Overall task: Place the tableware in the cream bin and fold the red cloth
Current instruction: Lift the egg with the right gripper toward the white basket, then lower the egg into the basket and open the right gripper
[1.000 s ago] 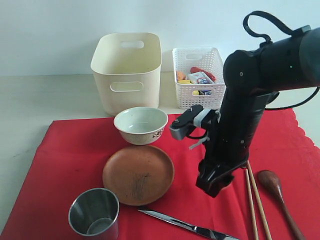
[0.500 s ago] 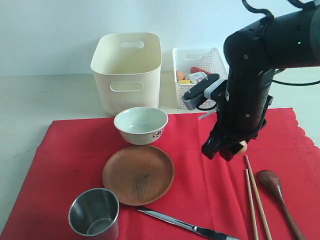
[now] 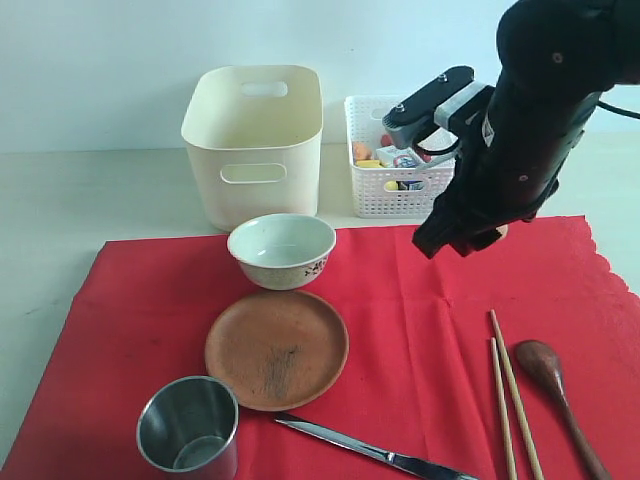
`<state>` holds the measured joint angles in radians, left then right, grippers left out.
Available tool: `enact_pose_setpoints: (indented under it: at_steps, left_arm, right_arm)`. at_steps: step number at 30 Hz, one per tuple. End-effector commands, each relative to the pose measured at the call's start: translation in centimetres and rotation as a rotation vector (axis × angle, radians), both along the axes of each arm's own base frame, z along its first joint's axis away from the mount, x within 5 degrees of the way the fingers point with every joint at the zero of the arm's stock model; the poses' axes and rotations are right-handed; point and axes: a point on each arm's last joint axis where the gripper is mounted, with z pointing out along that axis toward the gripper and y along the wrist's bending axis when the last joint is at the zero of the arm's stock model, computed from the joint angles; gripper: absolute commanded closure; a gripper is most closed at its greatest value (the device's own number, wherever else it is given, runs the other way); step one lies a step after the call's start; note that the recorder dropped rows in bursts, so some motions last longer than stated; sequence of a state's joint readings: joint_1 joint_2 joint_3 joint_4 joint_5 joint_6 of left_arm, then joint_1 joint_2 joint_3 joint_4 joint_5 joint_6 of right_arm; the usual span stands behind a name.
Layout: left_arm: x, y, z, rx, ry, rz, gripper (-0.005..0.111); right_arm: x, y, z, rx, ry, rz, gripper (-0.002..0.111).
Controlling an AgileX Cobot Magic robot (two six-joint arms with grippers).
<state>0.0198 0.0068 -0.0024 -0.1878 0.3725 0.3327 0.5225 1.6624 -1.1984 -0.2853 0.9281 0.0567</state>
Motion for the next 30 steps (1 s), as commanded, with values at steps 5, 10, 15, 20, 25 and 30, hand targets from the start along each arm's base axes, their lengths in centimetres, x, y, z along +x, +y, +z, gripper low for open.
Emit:
enact_pose_setpoints:
  at_steps: [5, 10, 15, 20, 25, 30]
  left_arm:
    - [0.0, 0.0, 0.0, -0.001, -0.006, -0.005, 0.107]
    - [0.0, 0.0, 0.0, -0.001, -0.006, -0.005, 0.107]
    - [0.0, 0.0, 0.0, -0.001, -0.006, -0.005, 0.107]
    - [0.0, 0.0, 0.0, -0.001, -0.006, -0.005, 0.107]
    - [0.0, 0.0, 0.0, -0.001, -0.006, -0.005, 0.107]
    - [0.0, 0.0, 0.0, -0.001, -0.006, -0.005, 0.107]
  right_arm:
    - [1.1, -0.7, 1.1, -0.023, -0.162, -0.114, 0.103]
    - [1.7, -0.3, 1.4, 0.015, -0.235, -0.080, 0.103]
    - [2.7, -0.5, 1.6, 0.095, -0.300, -0.098, 0.103]
    - [3.9, -2.2, 1.8, 0.172, -0.325, -0.174, 0.103]
    - [4.8, -3.5, 2.0, 0.261, -0.357, -0.226, 0.103]
    - [5.2, -4.0, 2.2, 0.283, -0.385, -0.227, 0.103]
